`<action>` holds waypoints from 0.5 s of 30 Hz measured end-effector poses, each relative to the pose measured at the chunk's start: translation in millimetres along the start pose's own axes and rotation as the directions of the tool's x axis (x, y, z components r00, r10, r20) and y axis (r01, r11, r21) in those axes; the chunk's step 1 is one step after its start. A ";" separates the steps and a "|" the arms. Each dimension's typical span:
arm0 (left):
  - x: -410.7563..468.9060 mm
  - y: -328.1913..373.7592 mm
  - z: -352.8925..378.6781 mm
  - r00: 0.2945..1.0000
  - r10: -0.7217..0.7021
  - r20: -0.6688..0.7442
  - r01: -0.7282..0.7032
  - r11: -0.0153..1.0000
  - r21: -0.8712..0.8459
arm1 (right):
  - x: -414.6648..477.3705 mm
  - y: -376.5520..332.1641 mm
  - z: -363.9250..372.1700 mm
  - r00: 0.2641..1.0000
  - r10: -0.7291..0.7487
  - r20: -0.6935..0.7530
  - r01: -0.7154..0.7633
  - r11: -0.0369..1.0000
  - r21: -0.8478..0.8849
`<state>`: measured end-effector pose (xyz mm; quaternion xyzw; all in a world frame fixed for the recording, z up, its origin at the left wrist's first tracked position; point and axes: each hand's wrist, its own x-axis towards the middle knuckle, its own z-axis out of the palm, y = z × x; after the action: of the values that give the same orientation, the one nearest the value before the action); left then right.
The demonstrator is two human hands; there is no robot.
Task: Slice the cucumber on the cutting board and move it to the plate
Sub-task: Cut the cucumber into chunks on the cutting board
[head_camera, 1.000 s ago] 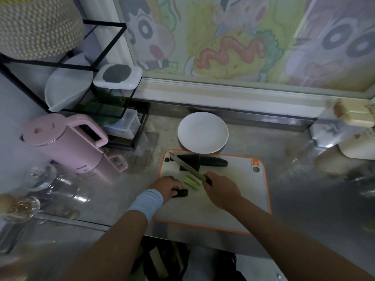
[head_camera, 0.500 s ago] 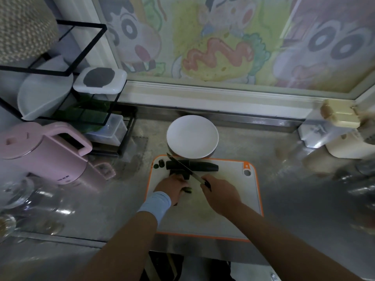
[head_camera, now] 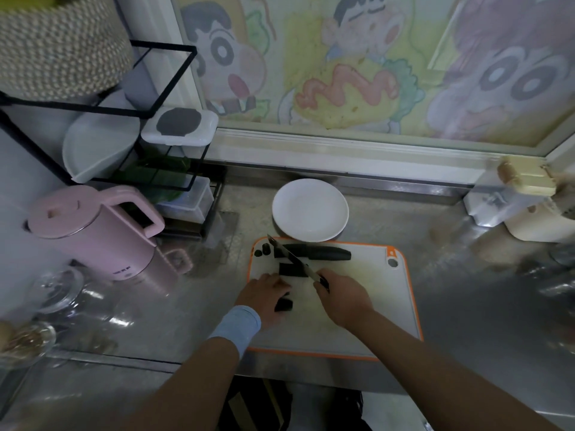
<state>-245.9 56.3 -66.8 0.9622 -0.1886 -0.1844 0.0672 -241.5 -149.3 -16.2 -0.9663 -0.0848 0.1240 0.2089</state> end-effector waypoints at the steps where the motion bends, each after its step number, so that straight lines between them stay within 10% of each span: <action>1: -0.7 -0.4 3.1 1.000 0.000 -0.020 -0.001 1.000 -0.015 | -1.5 0.1 0.6 1.000 0.011 -0.006 -0.012 1.000 -0.002; 15: 35.1 6.1 -25.6 0.963 -0.062 -0.261 0.035 0.994 -0.105 | 8.0 23.0 -9.6 0.998 0.062 -0.003 -0.062 0.997 0.036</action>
<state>-208.0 38.6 -53.5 0.9780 -0.1449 -0.0653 0.1350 -228.6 -171.9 -19.1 -0.9649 -0.0522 0.1297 0.2224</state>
